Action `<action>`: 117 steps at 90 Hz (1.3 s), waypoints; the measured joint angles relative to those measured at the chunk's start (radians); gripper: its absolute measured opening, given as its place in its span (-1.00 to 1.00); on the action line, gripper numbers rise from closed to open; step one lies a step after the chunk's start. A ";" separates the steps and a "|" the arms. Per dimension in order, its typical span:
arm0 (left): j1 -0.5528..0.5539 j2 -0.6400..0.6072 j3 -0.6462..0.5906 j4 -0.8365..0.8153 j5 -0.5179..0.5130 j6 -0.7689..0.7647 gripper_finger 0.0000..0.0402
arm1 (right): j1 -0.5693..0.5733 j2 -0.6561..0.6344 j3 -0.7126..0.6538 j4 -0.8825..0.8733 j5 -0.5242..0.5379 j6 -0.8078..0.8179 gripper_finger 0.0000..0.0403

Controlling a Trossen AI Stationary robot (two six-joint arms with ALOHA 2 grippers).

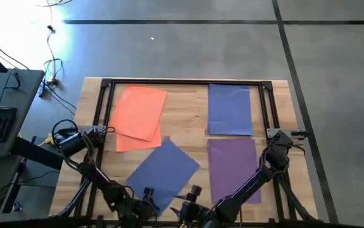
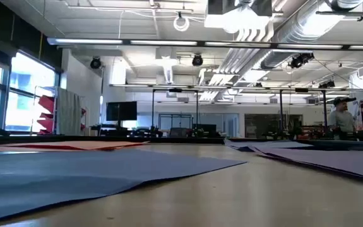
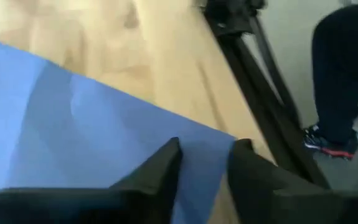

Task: Organize paper
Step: Stack the blue paper on top of the blue paper

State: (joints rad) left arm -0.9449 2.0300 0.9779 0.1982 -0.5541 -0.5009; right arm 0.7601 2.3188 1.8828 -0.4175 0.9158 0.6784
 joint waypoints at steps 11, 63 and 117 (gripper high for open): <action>0.004 0.004 0.031 -0.018 -0.011 -0.004 -0.95 | 0.000 0.000 0.000 -0.024 0.012 -0.020 -0.02; -0.012 -0.181 0.208 -0.471 -0.227 -0.031 -1.00 | 0.036 -0.002 0.000 -0.169 0.068 -0.087 -0.02; 0.005 -0.239 0.208 -0.483 -0.286 0.023 -1.00 | -0.165 -0.002 0.000 0.010 -0.202 -0.561 -0.16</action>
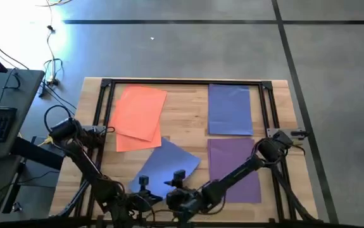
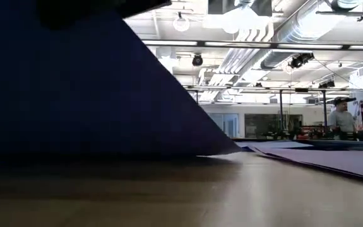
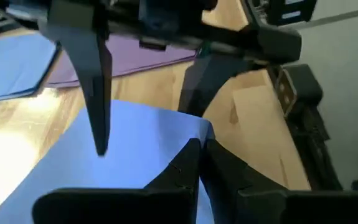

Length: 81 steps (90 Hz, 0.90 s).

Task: Organize paper
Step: Stack the blue paper on top of the blue paper

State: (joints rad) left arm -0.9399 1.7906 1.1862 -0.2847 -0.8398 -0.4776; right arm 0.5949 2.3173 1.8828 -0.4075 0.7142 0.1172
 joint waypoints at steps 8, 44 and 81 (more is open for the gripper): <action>-0.009 -0.012 0.000 0.000 0.002 0.042 -1.00 | -0.006 0.000 0.000 -0.029 0.008 0.021 -0.59; -0.079 -0.108 0.000 -0.071 0.038 0.178 -0.37 | 0.063 0.000 0.000 -0.134 0.169 0.123 -1.00; -0.096 -0.060 0.000 -0.143 -0.267 0.081 -0.15 | 0.077 0.000 0.000 -0.248 0.200 0.276 -1.00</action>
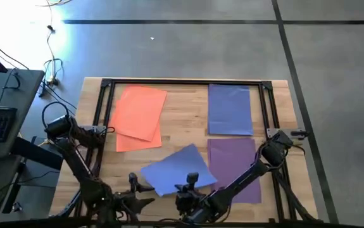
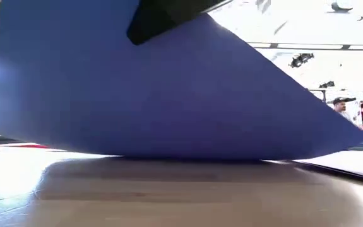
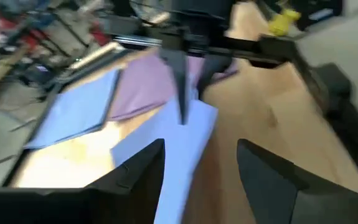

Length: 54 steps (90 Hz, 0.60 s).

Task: Organize paper
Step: Stack the blue paper on top of the blue paper

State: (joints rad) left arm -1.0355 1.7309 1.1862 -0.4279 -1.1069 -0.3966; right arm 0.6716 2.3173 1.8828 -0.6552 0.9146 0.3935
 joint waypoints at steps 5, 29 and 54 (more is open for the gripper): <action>-0.001 0.000 0.000 -0.025 0.000 -0.021 -0.16 | 0.000 0.000 0.000 -0.006 0.002 0.002 -1.00; 0.068 0.002 -0.078 -0.039 0.104 -0.077 -0.16 | -0.001 0.000 0.000 -0.007 0.002 -0.008 -1.00; 0.155 0.003 -0.126 0.000 0.159 -0.082 -0.28 | -0.004 0.000 0.000 -0.006 0.006 -0.017 -1.00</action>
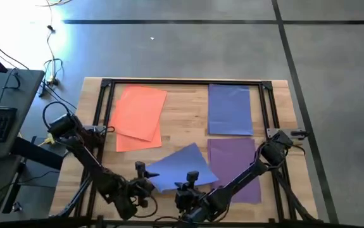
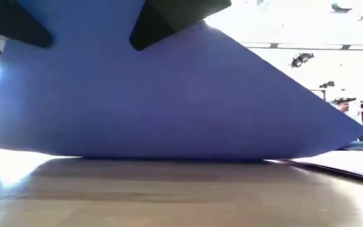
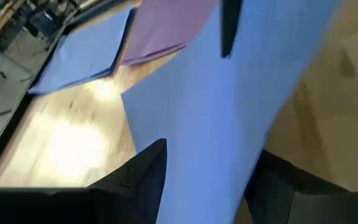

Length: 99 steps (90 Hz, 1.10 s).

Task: Organize paper
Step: Stack the blue paper on top of the blue paper

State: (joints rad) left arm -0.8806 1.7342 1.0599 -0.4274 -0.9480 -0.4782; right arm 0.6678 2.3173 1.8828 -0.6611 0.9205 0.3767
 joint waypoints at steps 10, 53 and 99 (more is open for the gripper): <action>0.011 0.002 0.000 0.031 0.004 0.070 -0.63 | 0.007 0.000 0.000 0.004 0.070 -0.015 -1.00; 0.133 0.001 0.134 0.060 -0.429 0.623 -1.00 | -0.110 -0.151 0.002 -0.347 0.555 -0.440 -1.00; 0.654 0.001 0.133 0.379 -0.277 1.172 -1.00 | -0.405 -0.391 -0.358 -0.852 0.645 0.259 -1.00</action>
State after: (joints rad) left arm -0.2266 1.7355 1.1930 -0.0487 -1.2245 0.6938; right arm 0.2623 1.9263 1.5247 -1.5132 1.5658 0.6353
